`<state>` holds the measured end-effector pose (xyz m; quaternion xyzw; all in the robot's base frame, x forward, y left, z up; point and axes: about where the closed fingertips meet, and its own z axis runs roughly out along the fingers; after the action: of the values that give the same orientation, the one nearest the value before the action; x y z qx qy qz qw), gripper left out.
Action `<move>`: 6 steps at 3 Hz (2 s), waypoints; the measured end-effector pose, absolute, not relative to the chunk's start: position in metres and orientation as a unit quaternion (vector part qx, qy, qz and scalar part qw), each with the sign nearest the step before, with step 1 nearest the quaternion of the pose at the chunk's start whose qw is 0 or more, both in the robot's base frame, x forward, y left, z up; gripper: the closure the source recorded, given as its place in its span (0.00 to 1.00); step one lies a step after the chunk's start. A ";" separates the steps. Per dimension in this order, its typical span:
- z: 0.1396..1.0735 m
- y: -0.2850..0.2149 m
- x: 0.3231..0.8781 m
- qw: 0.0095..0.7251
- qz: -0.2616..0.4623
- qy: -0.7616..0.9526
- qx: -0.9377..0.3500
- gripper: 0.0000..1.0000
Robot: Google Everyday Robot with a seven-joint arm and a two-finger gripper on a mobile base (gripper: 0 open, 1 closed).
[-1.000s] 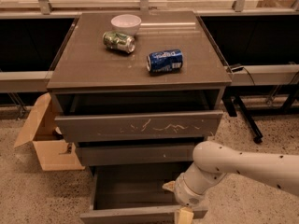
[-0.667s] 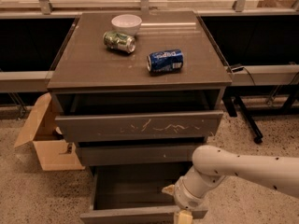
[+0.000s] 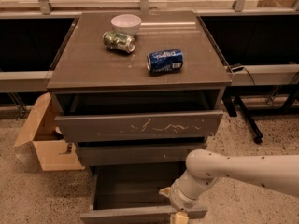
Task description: Close bottom drawer
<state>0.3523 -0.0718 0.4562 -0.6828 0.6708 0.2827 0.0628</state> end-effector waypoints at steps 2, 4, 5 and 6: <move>0.341 -0.080 0.358 0.065 0.300 0.622 -0.721 0.26; 0.239 -0.092 0.369 0.092 0.342 0.603 -0.715 0.81; 0.204 -0.095 0.375 0.087 0.344 0.612 -0.707 1.00; 0.184 -0.103 0.384 0.087 0.336 0.626 -0.699 0.00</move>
Offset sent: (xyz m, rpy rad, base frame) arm 0.0095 -0.0125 -0.1674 0.0979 -0.0077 0.1746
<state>0.3845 -0.1028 0.1845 -0.6987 0.6255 0.3360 0.0873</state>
